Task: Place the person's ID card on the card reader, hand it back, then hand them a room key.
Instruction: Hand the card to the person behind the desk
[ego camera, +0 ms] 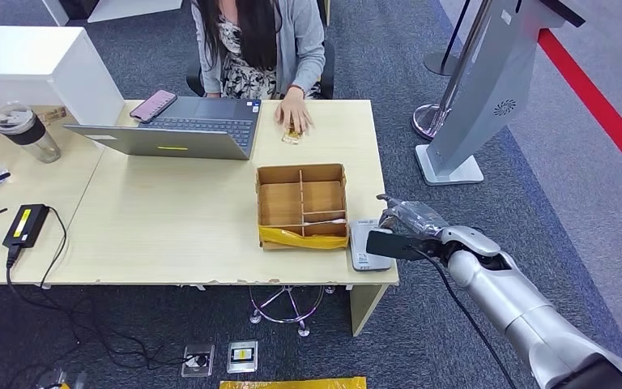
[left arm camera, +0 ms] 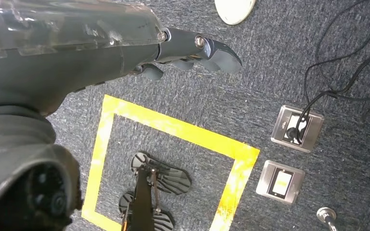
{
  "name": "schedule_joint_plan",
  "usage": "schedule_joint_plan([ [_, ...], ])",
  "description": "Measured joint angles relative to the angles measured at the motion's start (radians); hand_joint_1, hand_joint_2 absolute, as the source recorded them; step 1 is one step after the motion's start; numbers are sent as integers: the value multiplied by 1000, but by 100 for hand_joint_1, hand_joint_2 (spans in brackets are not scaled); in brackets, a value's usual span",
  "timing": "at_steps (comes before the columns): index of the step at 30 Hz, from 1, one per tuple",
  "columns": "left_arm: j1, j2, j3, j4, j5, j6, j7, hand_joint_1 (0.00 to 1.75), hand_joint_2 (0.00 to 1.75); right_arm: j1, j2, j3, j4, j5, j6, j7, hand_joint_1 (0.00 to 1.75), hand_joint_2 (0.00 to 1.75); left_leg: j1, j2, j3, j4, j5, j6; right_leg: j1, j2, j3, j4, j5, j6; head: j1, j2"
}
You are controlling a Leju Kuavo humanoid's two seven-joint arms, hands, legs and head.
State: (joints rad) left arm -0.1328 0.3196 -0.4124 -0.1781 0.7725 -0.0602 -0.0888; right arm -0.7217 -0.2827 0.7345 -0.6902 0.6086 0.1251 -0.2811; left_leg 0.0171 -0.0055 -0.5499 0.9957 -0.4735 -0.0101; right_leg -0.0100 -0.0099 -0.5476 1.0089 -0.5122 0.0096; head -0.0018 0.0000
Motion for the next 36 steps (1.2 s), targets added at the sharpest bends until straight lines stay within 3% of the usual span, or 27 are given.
schedule_joint_plan([
  [10,-5,-3,-12,0,7,16,0,0,0,53,20,14,-77,6,41,58,175,175,0,1,0,0,0,0,0,1,0,0,0,0,0,0],
  [20,-5,-4,-24,0,15,15,0,0,0,37,47,23,-5,-22,-8,8,175,175,0,1,0,0,0,0,0,1,0,0,0,0,0,0],
  [30,-6,-5,-28,0,9,9,0,0,0,-32,54,20,38,-31,-41,15,175,175,0,2,0,0,0,0,0,2,0,0,1,0,0,0],
  [36,-13,-5,-35,0,-35,0,9,0,0,-155,53,7,42,-54,-62,58,175,175,0,4,0,0,1,0,0,5,-1,0,2,0,0,0],
])
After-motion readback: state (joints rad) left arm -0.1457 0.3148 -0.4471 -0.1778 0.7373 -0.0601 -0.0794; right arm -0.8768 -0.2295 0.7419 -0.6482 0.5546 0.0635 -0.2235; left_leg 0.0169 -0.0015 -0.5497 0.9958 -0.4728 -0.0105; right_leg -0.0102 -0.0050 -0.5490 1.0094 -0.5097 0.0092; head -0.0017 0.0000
